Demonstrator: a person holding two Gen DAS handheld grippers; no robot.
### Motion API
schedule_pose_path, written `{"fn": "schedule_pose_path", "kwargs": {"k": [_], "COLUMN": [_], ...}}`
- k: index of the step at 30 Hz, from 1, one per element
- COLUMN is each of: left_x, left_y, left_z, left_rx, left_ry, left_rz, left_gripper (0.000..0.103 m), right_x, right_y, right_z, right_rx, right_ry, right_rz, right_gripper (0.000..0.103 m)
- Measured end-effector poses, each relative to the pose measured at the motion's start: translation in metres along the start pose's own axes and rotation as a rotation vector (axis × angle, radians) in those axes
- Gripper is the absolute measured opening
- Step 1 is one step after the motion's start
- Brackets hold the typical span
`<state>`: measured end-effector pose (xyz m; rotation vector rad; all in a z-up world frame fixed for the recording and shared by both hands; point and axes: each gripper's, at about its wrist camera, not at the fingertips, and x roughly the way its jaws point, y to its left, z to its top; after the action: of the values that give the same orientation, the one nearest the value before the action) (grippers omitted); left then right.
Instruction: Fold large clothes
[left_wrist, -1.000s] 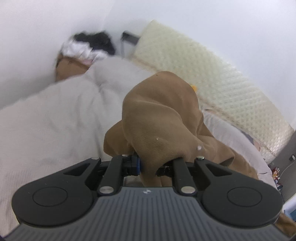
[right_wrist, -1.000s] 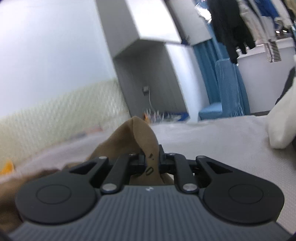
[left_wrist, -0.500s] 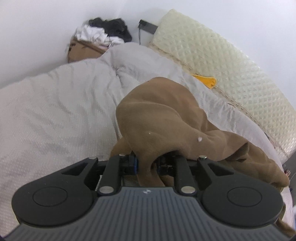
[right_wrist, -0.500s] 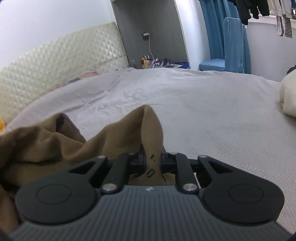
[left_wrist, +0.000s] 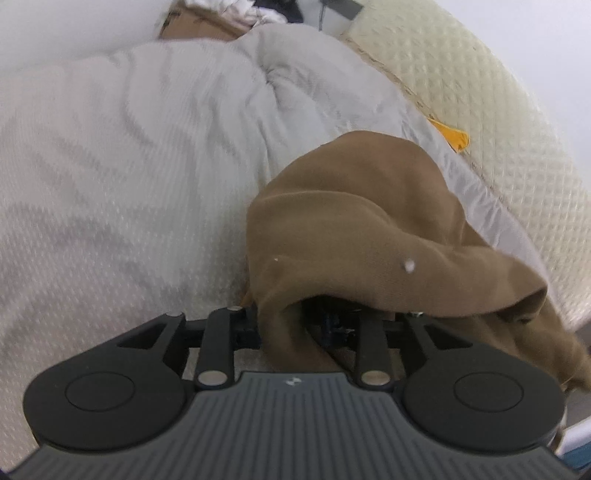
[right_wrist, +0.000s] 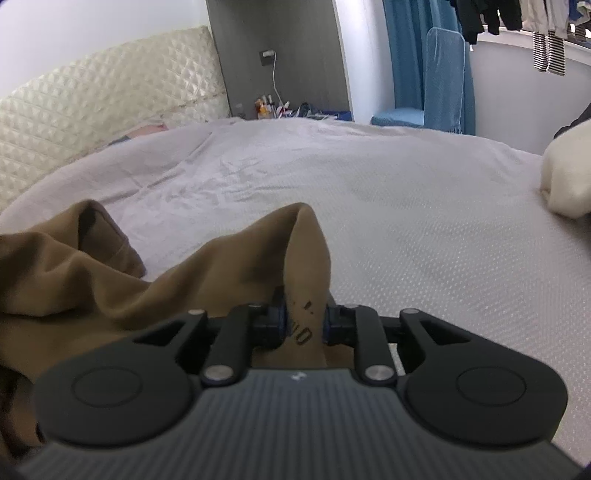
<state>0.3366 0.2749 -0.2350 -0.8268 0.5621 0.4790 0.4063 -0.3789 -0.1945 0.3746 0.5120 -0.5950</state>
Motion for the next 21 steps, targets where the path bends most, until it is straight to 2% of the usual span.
{"fn": "schedule_pose_path", "kwargs": {"k": [2,4,5,7,8,12,17,19,21], "left_x": [-0.006,-0.015,-0.019,-0.029,-0.034,-0.067,-0.111,-0.126,-0.132], "left_y": [0.004,0.007,0.009,0.014,0.015,0.014,0.001,-0.005,-0.013], "left_z": [0.002,0.003,0.004,0.005,0.004,-0.002,-0.011,-0.017,-0.024], "left_rx": [-0.018,-0.037,-0.055,-0.083,-0.088,-0.08,-0.002,0.037,0.071], "left_ry": [0.004,0.015,0.022,0.037,0.044,0.017,-0.071,-0.102,-0.102], "left_rz": [-0.03,-0.023,-0.036,-0.082,-0.099,-0.161,-0.204,-0.239,-0.286], "left_gripper": [0.041,0.066,0.072,0.083,0.085,0.094,0.094,0.094,0.094], "right_x": [-0.006,-0.013,-0.017,-0.026,-0.032,-0.056,-0.081,-0.09,-0.096], "right_y": [-0.001,-0.002,-0.004,-0.008,-0.011,-0.018,-0.013,-0.006,0.002], "right_z": [0.002,0.004,0.006,0.009,0.01,0.012,0.01,0.006,0.001], "right_rx": [0.003,0.008,0.01,0.028,0.042,0.058,0.01,-0.017,-0.057], "right_ry": [-0.012,-0.023,-0.029,-0.05,-0.068,-0.126,-0.186,-0.204,-0.188], "right_rz": [0.004,0.01,0.013,0.038,0.05,0.092,0.164,0.231,0.334], "right_gripper": [0.028,0.037,0.042,0.078,0.085,0.087,0.087,0.087,0.087]}}
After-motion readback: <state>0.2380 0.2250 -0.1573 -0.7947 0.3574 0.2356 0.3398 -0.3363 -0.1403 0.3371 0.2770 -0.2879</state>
